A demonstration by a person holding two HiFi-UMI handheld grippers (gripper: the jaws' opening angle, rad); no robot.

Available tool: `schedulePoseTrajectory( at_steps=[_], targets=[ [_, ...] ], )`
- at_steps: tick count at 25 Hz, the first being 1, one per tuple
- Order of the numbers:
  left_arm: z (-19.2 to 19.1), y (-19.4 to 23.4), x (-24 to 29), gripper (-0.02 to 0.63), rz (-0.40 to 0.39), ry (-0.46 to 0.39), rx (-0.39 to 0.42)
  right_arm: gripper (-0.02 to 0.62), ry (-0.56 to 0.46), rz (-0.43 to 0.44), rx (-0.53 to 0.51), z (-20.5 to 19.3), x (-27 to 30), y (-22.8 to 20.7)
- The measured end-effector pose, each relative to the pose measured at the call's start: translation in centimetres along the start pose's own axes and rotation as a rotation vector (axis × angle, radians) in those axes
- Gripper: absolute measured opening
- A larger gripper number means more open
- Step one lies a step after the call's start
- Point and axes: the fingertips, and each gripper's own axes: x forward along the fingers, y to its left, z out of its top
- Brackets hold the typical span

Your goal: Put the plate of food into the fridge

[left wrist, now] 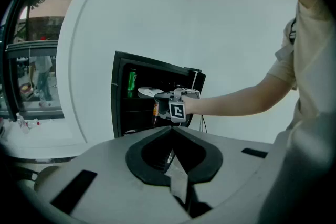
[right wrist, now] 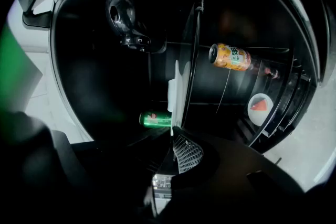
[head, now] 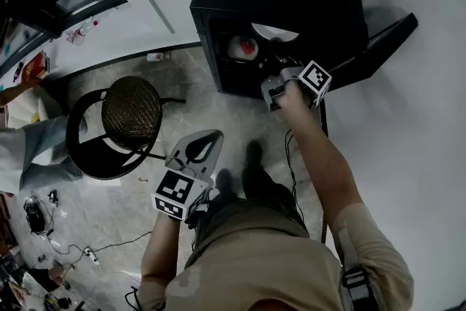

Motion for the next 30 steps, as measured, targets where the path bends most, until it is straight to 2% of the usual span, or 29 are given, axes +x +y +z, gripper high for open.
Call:
schedulePoseTrajectory(
  at_steps=[12, 19, 30],
  targets=[
    [0.8, 0.0, 1.2, 0.012, -0.011, 0.003, 0.022, 0.028, -0.017, -0.005, -0.017, 0.4, 0.0, 0.7],
    [0.2, 0.1, 1.9, 0.012, -0.011, 0.006, 0.022, 0.026, -0.016, 0.013, -0.009, 1.2, 0.4, -0.5],
    [0.0, -0.1, 0.7, 0.012, -0.008, 0.003, 0.01, 0.026, -0.003, 0.007, 0.032, 0.6, 0.2, 0.6]
  ],
)
